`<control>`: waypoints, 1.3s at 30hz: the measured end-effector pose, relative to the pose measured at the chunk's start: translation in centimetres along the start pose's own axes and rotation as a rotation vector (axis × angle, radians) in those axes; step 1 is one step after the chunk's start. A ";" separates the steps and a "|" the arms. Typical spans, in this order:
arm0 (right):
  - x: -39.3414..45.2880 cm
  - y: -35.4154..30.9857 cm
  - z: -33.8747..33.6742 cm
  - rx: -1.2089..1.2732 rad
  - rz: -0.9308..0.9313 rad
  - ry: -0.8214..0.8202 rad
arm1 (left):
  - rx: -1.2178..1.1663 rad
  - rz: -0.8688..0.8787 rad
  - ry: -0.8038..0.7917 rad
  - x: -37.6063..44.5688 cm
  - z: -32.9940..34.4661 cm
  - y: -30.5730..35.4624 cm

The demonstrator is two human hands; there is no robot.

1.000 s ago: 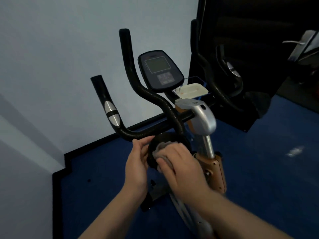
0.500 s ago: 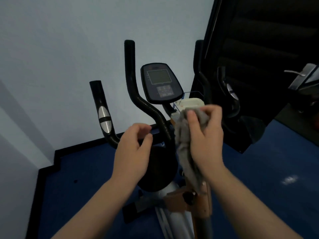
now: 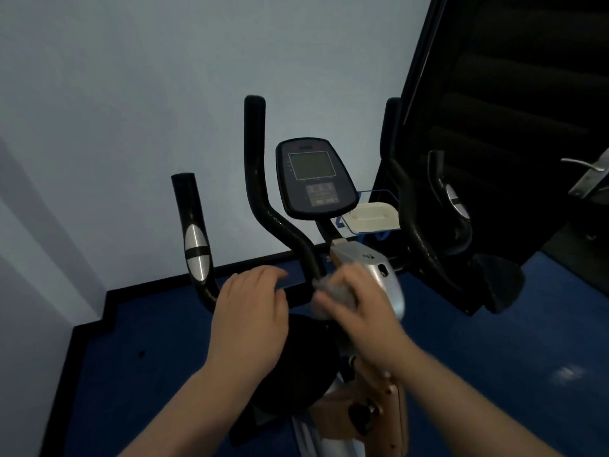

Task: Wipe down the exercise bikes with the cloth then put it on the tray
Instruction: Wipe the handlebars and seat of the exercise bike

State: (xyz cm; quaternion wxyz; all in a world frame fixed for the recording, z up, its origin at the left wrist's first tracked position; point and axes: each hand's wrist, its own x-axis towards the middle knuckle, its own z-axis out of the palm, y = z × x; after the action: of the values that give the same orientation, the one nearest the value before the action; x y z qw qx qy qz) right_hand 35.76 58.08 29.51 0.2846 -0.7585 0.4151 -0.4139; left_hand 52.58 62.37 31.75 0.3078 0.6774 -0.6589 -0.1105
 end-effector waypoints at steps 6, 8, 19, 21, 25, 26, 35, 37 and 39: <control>2.5 -1.2 2.5 -0.025 0.138 0.226 | -0.110 -0.034 -0.020 0.2 0.3 -0.3; -1.7 -0.5 3.1 0.085 0.152 0.275 | -0.155 -0.025 -0.012 0.1 0.4 -0.5; 0.3 -1.7 3.1 0.173 0.333 0.346 | -0.217 0.075 -0.135 0.4 0.3 -0.7; -2.8 -1.4 3.4 0.226 0.335 0.336 | -0.220 0.097 -0.147 0.5 0.4 -0.8; -2.7 -1.8 0.5 0.118 0.276 0.164 | -0.254 0.086 -0.143 0.7 0.5 -0.6; -0.6 -2.1 0.0 0.080 0.234 0.195 | -0.264 0.085 -0.136 0.7 0.4 -0.5; 5.9 -0.5 2.2 -0.115 0.013 0.094 | -0.300 0.097 0.146 2.7 -2.0 -2.0; 5.5 -0.2 0.9 -0.158 -0.029 0.097 | -0.266 0.142 0.220 4.8 -3.6 -3.1; 8.5 -0.9 0.7 -0.142 -0.074 0.129 | -0.169 0.209 0.289 7.6 -5.4 -4.1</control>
State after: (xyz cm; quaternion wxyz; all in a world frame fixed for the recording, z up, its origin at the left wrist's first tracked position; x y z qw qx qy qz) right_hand 39.35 51.22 33.20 0.1874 -0.7635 0.4322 -0.4418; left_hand 59.80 56.33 35.60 0.4648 0.5860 -0.6629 -0.0343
